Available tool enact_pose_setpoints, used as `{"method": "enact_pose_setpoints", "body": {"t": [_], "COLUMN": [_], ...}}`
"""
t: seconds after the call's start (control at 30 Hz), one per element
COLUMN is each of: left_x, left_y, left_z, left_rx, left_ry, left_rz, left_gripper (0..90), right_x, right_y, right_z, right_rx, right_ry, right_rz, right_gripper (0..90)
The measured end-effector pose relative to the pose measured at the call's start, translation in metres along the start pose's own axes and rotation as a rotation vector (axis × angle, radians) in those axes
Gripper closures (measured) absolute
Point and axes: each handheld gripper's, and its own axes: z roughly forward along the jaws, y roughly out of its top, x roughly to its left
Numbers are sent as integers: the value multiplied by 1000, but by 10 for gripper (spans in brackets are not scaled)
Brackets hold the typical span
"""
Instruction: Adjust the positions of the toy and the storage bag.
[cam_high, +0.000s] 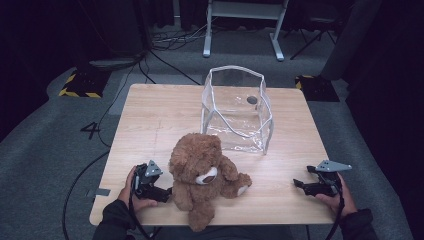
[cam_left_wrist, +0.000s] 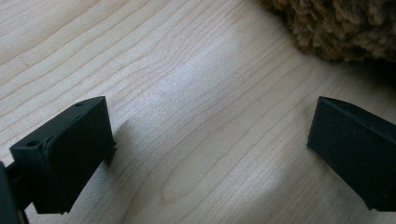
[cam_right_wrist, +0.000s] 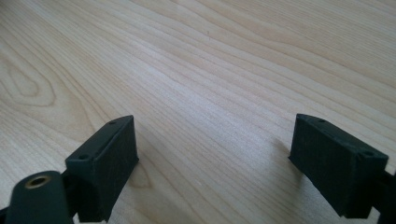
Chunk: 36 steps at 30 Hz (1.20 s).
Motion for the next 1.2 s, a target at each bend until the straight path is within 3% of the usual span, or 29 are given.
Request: {"method": "enact_pose_setpoints", "body": {"t": [0.47, 0.6, 0.77, 1.0, 1.2], "left_x": [1, 1, 2, 2, 2], "left_y": [-1, 0, 0, 0, 4], "left_z": [-3, -8, -12, -30, -40], "left_rx": [-4, -2, 2, -47, -73], "left_ry": [-6, -18, 0, -7, 19], "left_rz": [20, 26, 28, 24, 33], "left_gripper": [34, 179, 160, 161, 165], "right_x": [0, 0, 0, 0, 0], "right_y": [0, 0, 0, 0, 0], "right_z": [0, 0, 0, 0, 0], "right_rx": [-1, 0, -1, 0, 0], "right_ry": [0, 0, -1, 0, 0], "right_rz": [1, 0, 0, 0, 0], "right_gripper": [148, 148, 148, 147, 148]}}
